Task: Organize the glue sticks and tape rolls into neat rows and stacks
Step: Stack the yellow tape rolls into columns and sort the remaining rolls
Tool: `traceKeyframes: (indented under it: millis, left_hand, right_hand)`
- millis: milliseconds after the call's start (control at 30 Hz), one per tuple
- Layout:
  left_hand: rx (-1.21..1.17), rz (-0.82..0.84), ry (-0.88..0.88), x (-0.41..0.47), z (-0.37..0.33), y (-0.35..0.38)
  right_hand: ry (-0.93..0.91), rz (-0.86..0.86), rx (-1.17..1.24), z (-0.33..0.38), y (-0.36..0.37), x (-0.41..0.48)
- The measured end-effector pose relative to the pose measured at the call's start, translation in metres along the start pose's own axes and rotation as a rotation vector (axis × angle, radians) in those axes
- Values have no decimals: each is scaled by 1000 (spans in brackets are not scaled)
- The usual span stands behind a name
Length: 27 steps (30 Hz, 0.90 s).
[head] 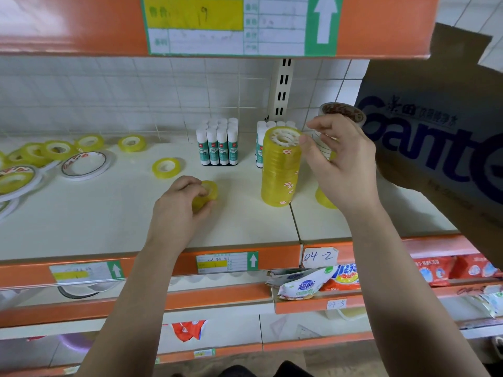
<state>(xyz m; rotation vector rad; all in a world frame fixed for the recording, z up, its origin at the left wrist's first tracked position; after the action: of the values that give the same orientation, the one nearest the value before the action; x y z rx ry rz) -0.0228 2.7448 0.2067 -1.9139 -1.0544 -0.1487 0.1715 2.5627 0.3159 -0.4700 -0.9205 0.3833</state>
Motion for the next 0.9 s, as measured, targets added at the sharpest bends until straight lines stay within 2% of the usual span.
traceKeyframes:
  millis: [300, 400, 633, 767, 900]
  left_hand:
    - [-23, -46, -18, 0, -6, -7]
    - [-21, -83, 25, 3, -19, -14]
    - [-135, -228, 212, 32, -100, -41]
    - [-192, -198, 312, 54, -155, -30]
    - [-234, -104, 386, 68, -199, 1]
  right_hand:
    - [5, -7, -6, -5, -7, 0]
    - [-4, -30, 22, -4, -15, 2]
    - [2, -101, 40, -17, -50, 4]
    - [0, -137, -59, -39, -72, 0]
    - [58, -81, -125, -73, -76, -12]
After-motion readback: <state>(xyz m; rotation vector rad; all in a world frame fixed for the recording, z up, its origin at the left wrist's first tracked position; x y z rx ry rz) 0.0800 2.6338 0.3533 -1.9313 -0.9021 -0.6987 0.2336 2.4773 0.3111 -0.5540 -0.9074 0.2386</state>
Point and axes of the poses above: each hand's wrist, its own x-axis towards the middle knuckle, its own y-axis out of the palm, z = x × y, the point moved 9 cm from there along x, towards the middle knuckle, and after that the axes turned 12 degrees about -x, right-handed, at the moved point
